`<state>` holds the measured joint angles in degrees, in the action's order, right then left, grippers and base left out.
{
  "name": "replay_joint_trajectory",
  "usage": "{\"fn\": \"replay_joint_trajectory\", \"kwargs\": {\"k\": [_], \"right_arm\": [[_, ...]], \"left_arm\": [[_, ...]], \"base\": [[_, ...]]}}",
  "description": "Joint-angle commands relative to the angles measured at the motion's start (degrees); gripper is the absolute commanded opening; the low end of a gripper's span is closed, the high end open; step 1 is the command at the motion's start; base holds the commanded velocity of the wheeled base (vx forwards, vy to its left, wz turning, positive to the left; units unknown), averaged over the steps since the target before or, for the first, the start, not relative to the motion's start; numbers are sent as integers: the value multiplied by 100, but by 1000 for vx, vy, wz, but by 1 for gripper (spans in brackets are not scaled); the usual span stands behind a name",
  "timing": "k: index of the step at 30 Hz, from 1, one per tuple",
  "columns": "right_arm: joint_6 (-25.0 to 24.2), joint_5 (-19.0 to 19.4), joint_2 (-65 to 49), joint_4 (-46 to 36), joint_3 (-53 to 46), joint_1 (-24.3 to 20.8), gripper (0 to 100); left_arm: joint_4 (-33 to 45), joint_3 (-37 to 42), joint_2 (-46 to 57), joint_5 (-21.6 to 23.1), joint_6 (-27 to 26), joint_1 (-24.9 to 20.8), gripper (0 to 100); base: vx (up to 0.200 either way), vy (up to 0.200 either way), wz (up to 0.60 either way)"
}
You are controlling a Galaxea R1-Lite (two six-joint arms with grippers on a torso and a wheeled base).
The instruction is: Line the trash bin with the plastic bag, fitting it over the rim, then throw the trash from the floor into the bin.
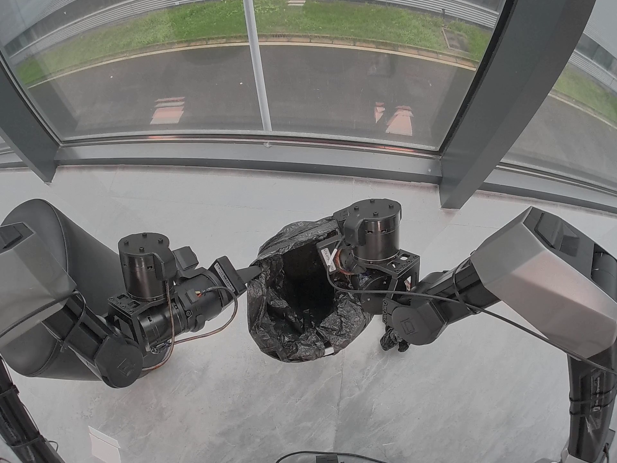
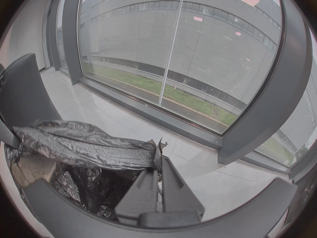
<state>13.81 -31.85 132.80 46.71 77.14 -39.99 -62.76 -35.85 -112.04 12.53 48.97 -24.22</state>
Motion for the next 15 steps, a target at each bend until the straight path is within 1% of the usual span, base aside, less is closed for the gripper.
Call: {"fn": "replay_joint_trajectory", "kwargs": {"k": [1, 3, 5, 15], "right_arm": [[7, -40, -114, 75, -120, -1, 0], [16, -40, -141, 92, -156, 8, 0], [16, -40, -246, 101, -287, -1, 0], [7, -93, -448, 136, -683, -1, 0]], "left_arm": [[-158, -53, -151, 127, 7, 120, 0], [-228, -53, -186, 179, 7, 155, 0], [-342, -106, -327, 329, -1, 243, 0], [-360, -256, -608, 636, -28, 427, 0]], "base": [[0, 0, 0], [0, 0, 0], [0, 0, 0], [0, 0, 0]]}}
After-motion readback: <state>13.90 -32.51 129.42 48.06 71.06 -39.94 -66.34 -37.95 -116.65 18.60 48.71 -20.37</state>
